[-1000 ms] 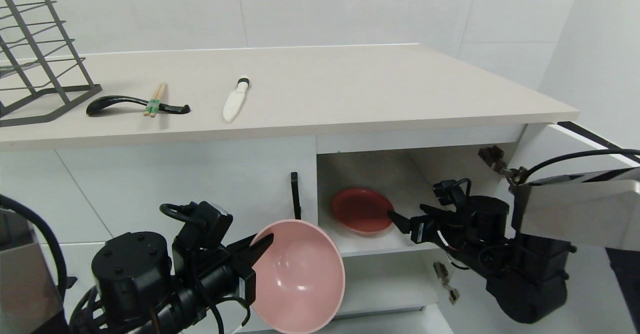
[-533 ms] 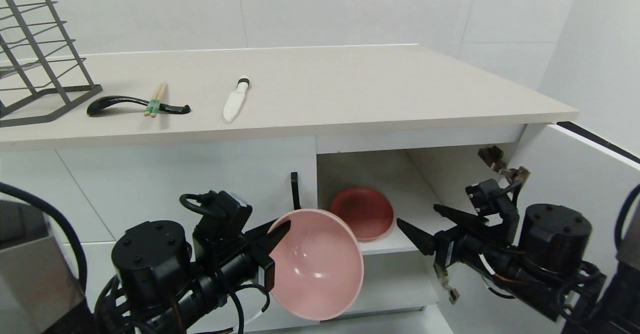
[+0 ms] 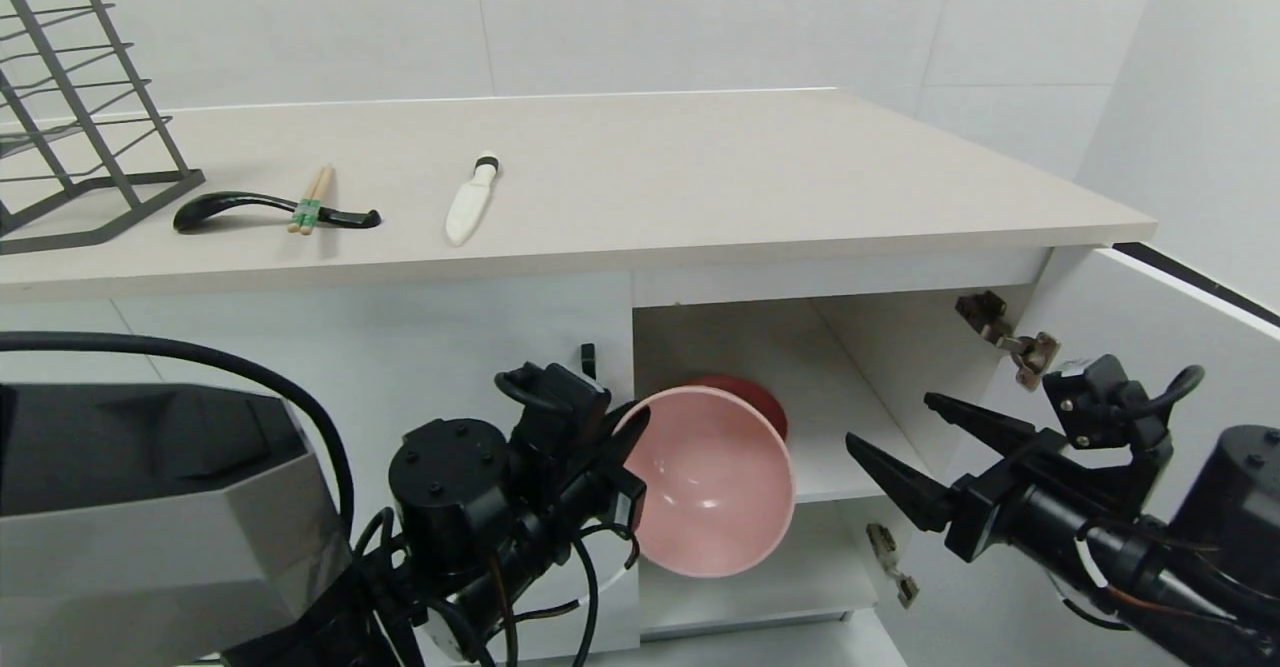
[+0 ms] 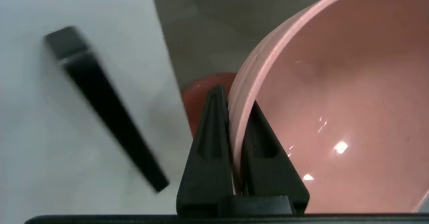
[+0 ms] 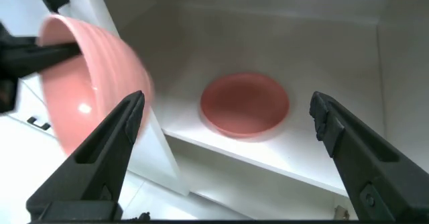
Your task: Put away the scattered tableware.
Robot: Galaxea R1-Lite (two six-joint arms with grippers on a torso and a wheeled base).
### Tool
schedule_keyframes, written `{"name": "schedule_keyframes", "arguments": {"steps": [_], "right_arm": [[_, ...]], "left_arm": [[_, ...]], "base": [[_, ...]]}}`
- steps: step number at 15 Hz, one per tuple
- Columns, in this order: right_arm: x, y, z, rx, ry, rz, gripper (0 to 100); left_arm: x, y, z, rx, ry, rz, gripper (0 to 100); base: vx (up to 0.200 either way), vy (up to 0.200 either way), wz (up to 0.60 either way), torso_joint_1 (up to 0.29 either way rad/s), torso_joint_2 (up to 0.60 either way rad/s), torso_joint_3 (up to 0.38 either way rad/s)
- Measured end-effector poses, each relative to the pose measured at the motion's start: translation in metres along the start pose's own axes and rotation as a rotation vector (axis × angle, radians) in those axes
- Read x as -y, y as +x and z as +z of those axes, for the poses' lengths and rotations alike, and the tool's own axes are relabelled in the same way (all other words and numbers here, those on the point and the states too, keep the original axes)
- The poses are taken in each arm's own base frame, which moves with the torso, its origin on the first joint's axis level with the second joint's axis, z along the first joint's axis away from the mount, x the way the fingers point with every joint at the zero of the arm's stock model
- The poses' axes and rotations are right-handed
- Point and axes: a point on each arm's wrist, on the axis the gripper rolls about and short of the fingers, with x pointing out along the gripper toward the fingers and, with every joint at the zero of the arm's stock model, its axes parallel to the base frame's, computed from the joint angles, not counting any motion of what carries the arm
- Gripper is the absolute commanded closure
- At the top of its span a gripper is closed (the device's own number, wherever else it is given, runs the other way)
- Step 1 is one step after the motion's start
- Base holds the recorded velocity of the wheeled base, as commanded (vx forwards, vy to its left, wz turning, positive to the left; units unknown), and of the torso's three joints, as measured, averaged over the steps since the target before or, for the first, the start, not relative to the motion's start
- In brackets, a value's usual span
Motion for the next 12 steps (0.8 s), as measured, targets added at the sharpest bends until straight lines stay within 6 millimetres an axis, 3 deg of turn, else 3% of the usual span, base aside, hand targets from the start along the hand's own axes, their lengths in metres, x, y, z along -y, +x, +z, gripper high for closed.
{"name": "schedule_keyframes", "arguments": {"steps": [6, 9, 12], "right_arm": [[-0.006, -0.013, -0.004, -0.026, -0.001, 0.025, 0], [-0.006, -0.008, -0.007, -0.041, 0.000, 0.026, 0], [-0.004, 0.004, -0.011, -0.057, 0.001, 0.019, 0]], "left_arm": [[0.030, 0.032, -0.008, 0.030, -0.007, 0.079, 100], [0.051, 0.042, -0.010, 0.048, -0.018, 0.094, 100], [0.059, 0.044, -0.013, 0.046, -0.019, 0.082, 100]], "base": [[0.000, 0.000, 0.00, 0.000, 0.00, 0.000], [0.000, 0.000, 0.00, 0.000, 0.00, 0.000], [0.000, 0.000, 0.00, 0.000, 0.00, 0.000]]}}
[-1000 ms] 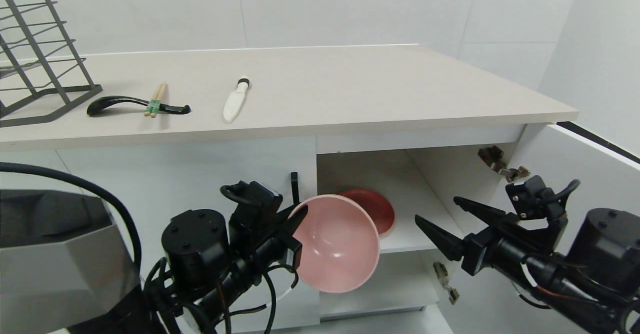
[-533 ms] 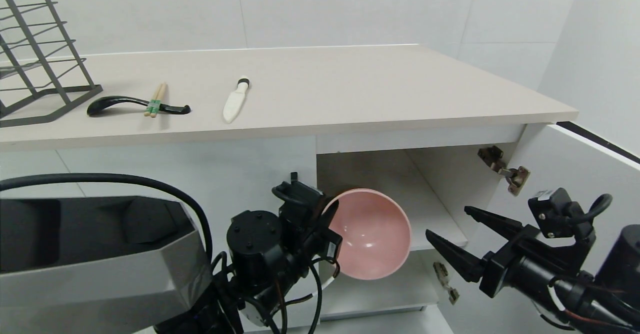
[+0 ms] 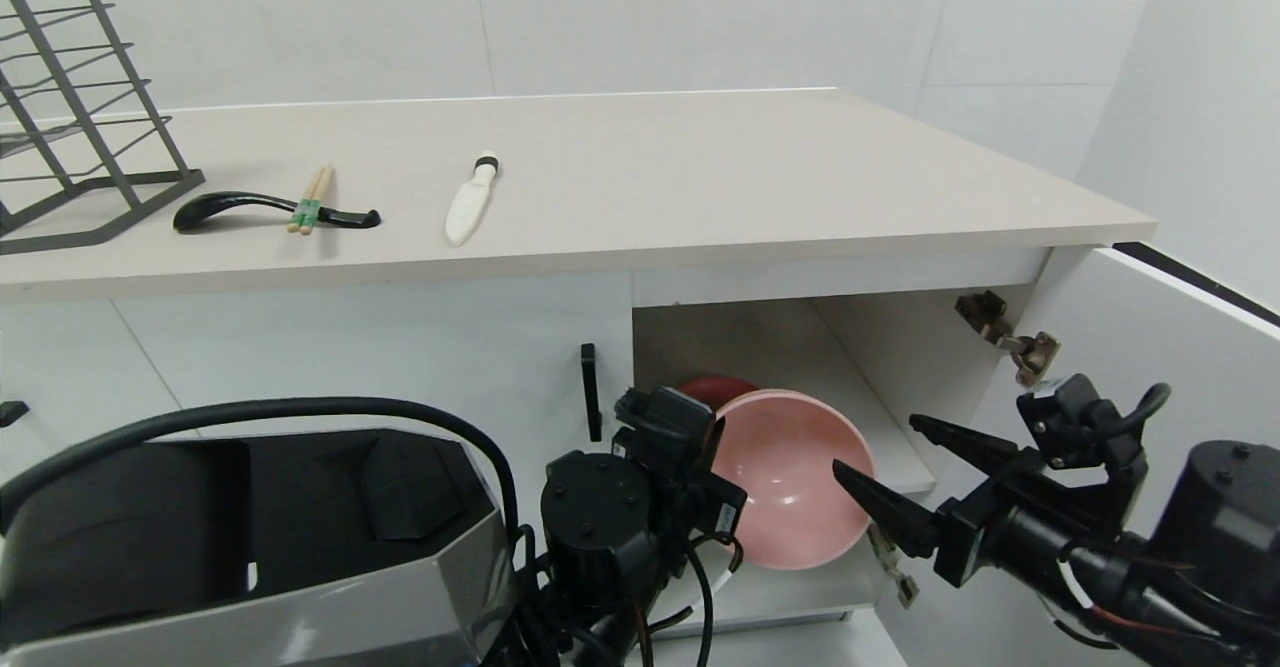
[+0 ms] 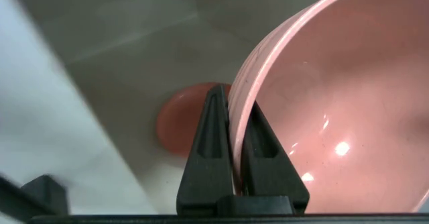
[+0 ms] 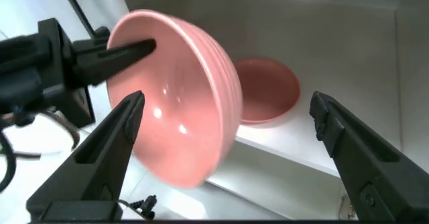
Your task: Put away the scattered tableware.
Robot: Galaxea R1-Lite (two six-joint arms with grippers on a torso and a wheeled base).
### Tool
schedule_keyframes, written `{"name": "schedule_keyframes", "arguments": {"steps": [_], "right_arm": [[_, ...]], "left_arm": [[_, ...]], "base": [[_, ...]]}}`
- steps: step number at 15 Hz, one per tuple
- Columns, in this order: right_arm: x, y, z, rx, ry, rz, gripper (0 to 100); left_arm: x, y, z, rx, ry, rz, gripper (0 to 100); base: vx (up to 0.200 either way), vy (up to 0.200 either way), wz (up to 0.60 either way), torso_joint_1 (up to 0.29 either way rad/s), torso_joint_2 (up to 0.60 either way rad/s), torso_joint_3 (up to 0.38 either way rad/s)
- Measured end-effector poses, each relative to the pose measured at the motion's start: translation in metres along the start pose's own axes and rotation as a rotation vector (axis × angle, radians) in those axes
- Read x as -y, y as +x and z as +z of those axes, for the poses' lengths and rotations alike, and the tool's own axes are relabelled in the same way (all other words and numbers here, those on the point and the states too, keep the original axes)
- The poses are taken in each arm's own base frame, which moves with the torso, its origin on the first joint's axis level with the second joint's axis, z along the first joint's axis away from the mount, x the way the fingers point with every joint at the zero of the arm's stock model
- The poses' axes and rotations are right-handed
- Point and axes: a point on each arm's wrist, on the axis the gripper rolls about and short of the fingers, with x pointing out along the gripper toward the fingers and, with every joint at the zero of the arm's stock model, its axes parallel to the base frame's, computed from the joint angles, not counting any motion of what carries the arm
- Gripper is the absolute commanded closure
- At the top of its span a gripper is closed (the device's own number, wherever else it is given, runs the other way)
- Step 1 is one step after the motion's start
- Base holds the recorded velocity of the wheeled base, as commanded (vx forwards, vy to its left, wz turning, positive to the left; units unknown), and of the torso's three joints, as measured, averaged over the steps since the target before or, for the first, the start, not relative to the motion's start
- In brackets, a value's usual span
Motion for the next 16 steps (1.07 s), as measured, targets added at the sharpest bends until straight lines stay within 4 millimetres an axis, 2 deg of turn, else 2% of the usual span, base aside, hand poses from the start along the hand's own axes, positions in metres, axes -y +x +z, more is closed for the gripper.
{"name": "schedule_keyframes", "arguments": {"steps": [5, 9, 12, 13, 16], "right_arm": [[0.009, 0.014, -0.006, -0.027, 0.007, -0.036, 0], [0.017, 0.027, -0.009, -0.032, 0.011, -0.089, 0], [0.021, 0.039, -0.009, -0.017, 0.012, -0.125, 0], [0.022, 0.040, -0.009, -0.016, 0.013, -0.128, 100], [0.022, 0.041, -0.010, -0.021, 0.013, -0.127, 100]], "left_arm": [[0.002, 0.007, 0.001, 0.009, -0.018, 0.109, 100], [0.019, 0.010, 0.008, 0.051, -0.036, 0.095, 100], [0.021, 0.013, 0.008, 0.057, -0.038, 0.100, 100], [0.020, 0.015, 0.009, 0.062, -0.041, 0.111, 100], [0.021, 0.021, 0.013, 0.087, -0.059, 0.136, 100]], "base": [[0.000, 0.000, 0.00, 0.000, 0.00, 0.000], [0.000, 0.000, 0.00, 0.000, 0.00, 0.000], [0.000, 0.000, 0.00, 0.000, 0.00, 0.000], [0.000, 0.000, 0.00, 0.000, 0.00, 0.000], [0.000, 0.000, 0.00, 0.000, 0.00, 0.000]]}}
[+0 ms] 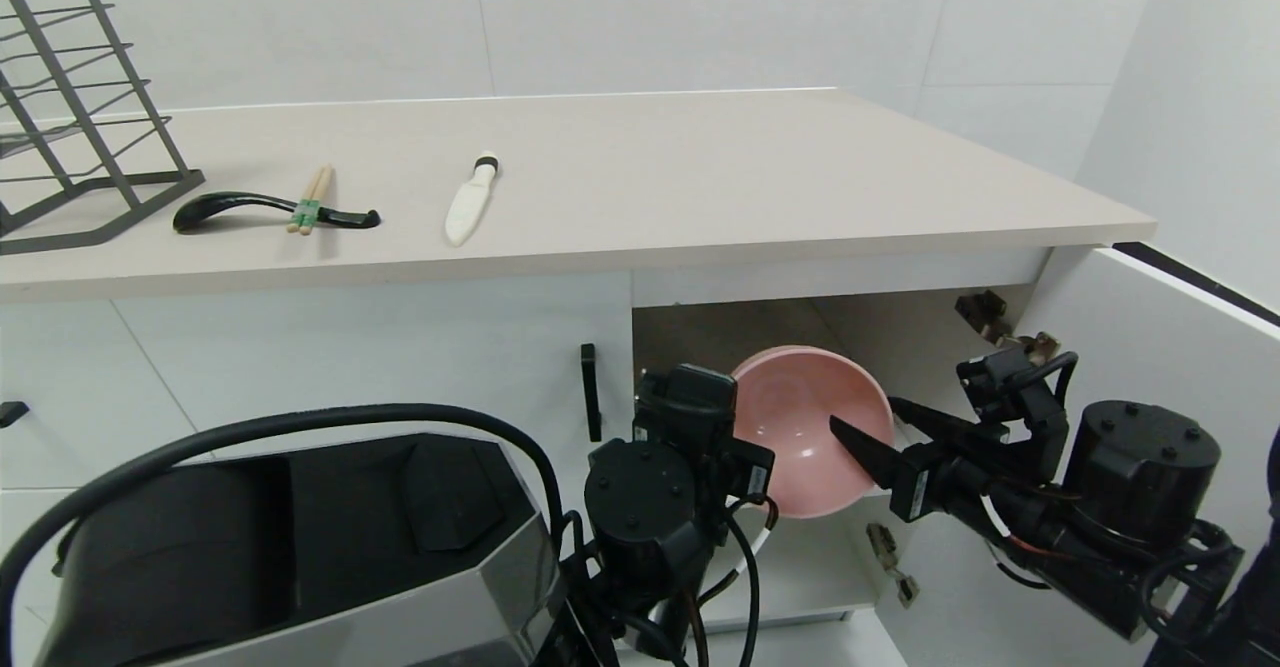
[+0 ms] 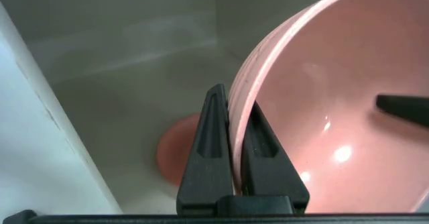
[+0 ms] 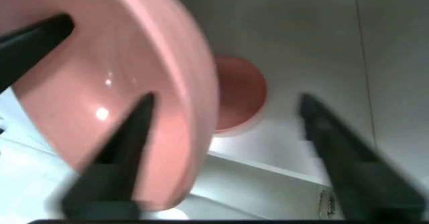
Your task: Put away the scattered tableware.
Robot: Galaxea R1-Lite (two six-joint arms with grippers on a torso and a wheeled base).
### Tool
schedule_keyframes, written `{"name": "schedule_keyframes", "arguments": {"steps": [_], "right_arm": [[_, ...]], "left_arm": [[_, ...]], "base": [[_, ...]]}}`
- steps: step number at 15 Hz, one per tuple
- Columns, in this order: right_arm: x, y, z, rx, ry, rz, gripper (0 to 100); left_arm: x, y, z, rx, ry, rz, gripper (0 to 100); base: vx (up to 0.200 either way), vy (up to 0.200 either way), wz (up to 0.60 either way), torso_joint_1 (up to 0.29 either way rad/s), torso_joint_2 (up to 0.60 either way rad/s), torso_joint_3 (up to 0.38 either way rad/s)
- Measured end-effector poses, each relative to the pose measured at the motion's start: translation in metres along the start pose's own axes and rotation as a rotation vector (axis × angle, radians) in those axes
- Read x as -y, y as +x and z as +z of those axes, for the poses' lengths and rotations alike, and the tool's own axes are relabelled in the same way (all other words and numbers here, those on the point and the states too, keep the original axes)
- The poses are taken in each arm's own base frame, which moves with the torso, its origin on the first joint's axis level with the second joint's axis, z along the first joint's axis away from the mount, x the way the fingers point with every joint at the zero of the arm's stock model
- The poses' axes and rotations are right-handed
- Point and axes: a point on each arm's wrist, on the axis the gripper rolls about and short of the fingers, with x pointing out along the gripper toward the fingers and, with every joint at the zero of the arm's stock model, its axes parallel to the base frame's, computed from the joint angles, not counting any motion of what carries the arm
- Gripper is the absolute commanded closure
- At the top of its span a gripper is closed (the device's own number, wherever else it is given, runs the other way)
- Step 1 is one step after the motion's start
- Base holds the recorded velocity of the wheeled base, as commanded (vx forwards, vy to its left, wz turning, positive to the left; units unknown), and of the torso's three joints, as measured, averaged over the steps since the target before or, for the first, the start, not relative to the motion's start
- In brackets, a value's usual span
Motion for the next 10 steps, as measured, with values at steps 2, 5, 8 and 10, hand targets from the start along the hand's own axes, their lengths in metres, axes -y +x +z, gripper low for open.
{"name": "schedule_keyframes", "arguments": {"steps": [2, 5, 8, 10], "right_arm": [[-0.004, -0.001, -0.001, -0.003, -0.002, 0.016, 100], [-0.013, 0.000, -0.001, -0.004, -0.009, 0.037, 100], [-0.016, 0.002, -0.001, -0.004, -0.011, 0.053, 100], [-0.016, 0.004, -0.003, -0.009, -0.009, 0.073, 100]], "left_arm": [[0.001, 0.001, -0.001, 0.000, -0.001, 0.000, 100], [0.004, 0.000, -0.004, -0.004, -0.004, -0.001, 100], [0.012, -0.005, -0.004, -0.007, -0.039, -0.024, 0], [0.016, -0.010, -0.006, -0.018, -0.040, -0.056, 0]], "base": [[0.000, 0.000, 0.00, 0.000, 0.00, 0.000], [0.000, 0.000, 0.00, 0.000, 0.00, 0.000], [0.000, 0.000, 0.00, 0.000, 0.00, 0.000], [0.000, 0.000, 0.00, 0.000, 0.00, 0.000]]}}
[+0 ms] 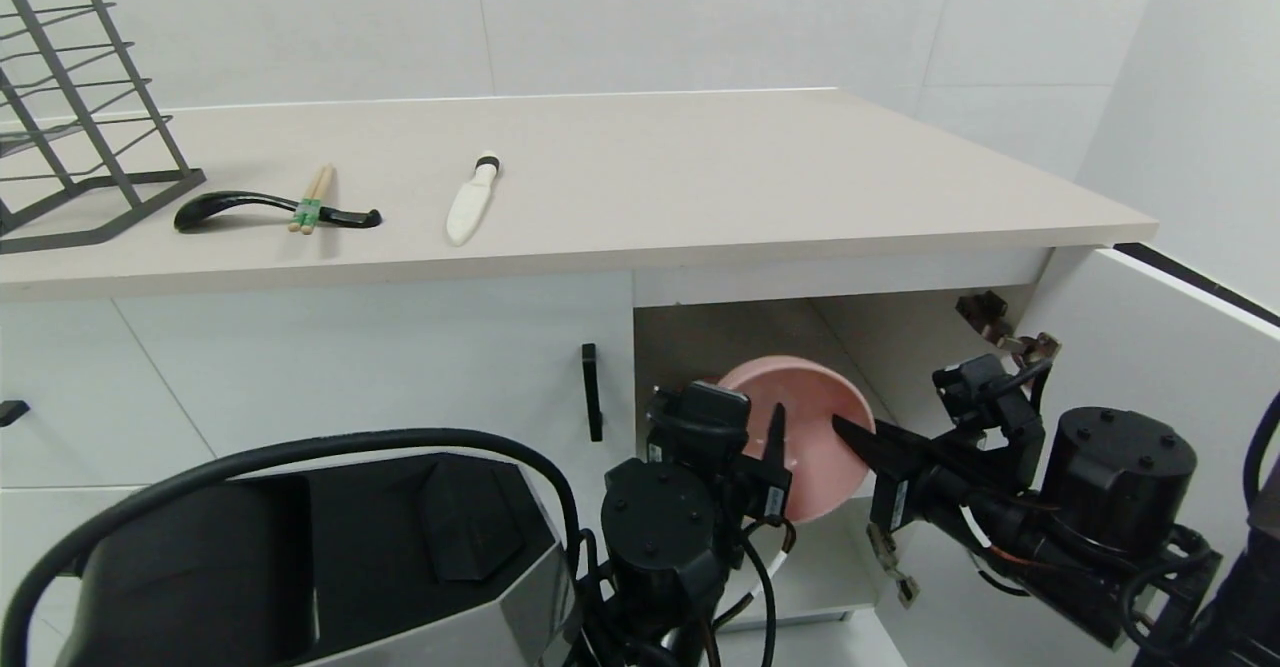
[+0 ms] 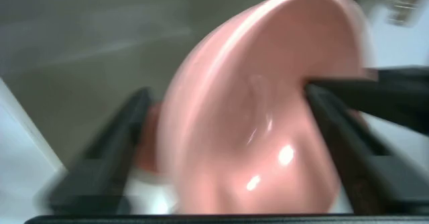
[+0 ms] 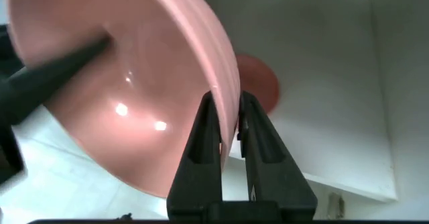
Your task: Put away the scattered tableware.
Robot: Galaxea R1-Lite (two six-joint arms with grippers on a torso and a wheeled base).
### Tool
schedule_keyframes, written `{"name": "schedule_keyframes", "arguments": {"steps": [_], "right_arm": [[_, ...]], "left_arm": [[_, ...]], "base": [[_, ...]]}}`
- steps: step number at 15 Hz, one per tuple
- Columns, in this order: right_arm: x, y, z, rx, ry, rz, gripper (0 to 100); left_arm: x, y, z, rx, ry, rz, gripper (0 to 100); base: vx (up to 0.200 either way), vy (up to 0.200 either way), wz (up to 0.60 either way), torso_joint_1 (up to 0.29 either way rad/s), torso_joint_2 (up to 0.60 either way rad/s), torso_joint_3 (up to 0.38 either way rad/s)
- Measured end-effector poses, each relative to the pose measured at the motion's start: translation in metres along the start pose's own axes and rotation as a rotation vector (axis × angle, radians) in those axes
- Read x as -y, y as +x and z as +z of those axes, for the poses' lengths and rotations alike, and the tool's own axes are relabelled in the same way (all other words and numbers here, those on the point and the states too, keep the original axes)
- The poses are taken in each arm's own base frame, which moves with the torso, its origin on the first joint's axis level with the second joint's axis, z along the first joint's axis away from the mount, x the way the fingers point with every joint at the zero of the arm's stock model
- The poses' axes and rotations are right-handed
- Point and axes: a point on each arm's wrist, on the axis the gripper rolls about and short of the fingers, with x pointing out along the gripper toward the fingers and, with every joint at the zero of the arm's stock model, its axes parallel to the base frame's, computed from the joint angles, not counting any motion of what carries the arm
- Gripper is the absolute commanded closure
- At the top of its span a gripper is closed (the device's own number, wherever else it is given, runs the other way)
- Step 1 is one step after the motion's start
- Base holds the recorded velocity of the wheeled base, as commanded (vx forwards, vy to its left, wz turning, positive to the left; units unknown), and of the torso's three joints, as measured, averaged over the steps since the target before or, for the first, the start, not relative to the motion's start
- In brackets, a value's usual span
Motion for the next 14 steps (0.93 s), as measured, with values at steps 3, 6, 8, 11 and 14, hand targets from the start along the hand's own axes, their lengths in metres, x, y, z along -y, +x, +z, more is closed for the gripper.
{"name": "schedule_keyframes", "arguments": {"steps": [3, 6, 8, 11, 14], "right_arm": [[0.009, 0.004, -0.009, -0.041, 0.008, -0.038, 100], [0.017, 0.011, -0.018, -0.072, 0.016, -0.070, 100], [0.019, 0.017, -0.021, -0.076, 0.018, -0.077, 100], [0.024, 0.022, -0.023, -0.076, 0.025, -0.092, 100], [0.027, 0.025, -0.022, -0.069, 0.032, -0.103, 100]], "left_arm": [[-0.002, -0.020, 0.002, -0.045, -0.014, -0.083, 0], [-0.017, -0.048, 0.022, -0.068, -0.033, -0.171, 0], [-0.027, -0.061, 0.034, -0.067, -0.047, -0.227, 0], [-0.042, -0.085, 0.041, -0.108, -0.041, -0.393, 0], [-0.072, -0.100, 0.046, -0.141, -0.040, -0.572, 0]], "base": [[0.000, 0.000, 0.00, 0.000, 0.00, 0.000], [0.000, 0.000, 0.00, 0.000, 0.00, 0.000], [0.000, 0.000, 0.00, 0.000, 0.00, 0.000], [0.000, 0.000, 0.00, 0.000, 0.00, 0.000], [0.000, 0.000, 0.00, 0.000, 0.00, 0.000]]}}
